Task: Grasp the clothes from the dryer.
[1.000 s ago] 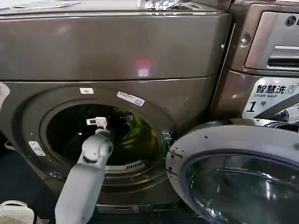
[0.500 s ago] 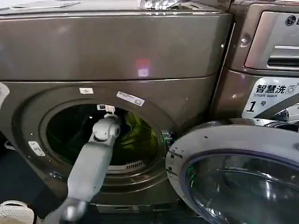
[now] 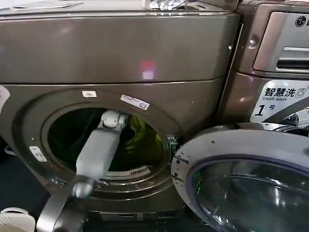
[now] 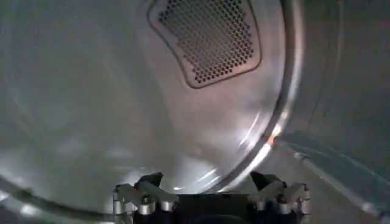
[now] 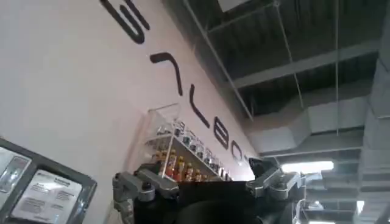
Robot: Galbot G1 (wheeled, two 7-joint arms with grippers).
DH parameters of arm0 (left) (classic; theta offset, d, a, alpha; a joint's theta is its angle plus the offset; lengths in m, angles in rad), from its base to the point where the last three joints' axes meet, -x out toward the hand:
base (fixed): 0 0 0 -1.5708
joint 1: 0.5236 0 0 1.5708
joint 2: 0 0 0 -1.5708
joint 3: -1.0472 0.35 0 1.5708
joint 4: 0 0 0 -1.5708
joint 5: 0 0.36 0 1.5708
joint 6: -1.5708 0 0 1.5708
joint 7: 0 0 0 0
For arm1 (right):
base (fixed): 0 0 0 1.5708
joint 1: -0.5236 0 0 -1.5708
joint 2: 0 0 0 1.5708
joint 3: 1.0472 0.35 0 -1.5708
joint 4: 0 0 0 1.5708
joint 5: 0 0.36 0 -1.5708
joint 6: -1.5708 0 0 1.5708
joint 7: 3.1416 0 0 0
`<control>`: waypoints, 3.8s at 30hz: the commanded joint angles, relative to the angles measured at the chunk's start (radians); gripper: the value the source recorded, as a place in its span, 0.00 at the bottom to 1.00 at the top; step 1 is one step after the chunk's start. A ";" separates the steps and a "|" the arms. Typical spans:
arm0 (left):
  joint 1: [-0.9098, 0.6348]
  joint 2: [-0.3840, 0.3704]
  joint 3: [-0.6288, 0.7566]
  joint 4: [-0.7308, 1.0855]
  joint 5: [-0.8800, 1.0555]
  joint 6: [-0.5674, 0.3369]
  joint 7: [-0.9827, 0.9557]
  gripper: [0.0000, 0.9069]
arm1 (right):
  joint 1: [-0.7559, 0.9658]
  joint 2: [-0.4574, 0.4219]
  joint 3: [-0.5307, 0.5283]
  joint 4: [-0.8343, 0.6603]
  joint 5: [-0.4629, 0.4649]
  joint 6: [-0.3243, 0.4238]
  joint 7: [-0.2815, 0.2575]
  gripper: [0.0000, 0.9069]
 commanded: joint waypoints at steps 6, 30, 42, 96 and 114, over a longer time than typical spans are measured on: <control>-0.189 0.013 0.163 0.363 0.243 -0.082 0.456 1.00 | -0.003 -0.001 0.002 -0.004 0.001 0.005 -0.007 1.00; -0.321 0.032 0.462 0.589 0.381 -0.451 1.076 1.00 | 0.001 0.002 -0.011 0.005 -0.001 0.011 -0.020 1.00; -0.352 0.020 0.541 0.671 0.544 -0.588 1.184 1.00 | 0.006 0.004 -0.015 0.008 0.000 0.006 -0.028 1.00; -0.285 -0.007 0.589 0.748 0.683 -0.618 1.149 0.03 | 0.001 0.005 0.011 0.009 0.015 0.004 -0.037 1.00; -0.304 -0.011 0.589 0.749 0.676 -0.618 1.149 0.00 | 0.002 0.004 0.021 0.000 0.013 0.002 -0.031 1.00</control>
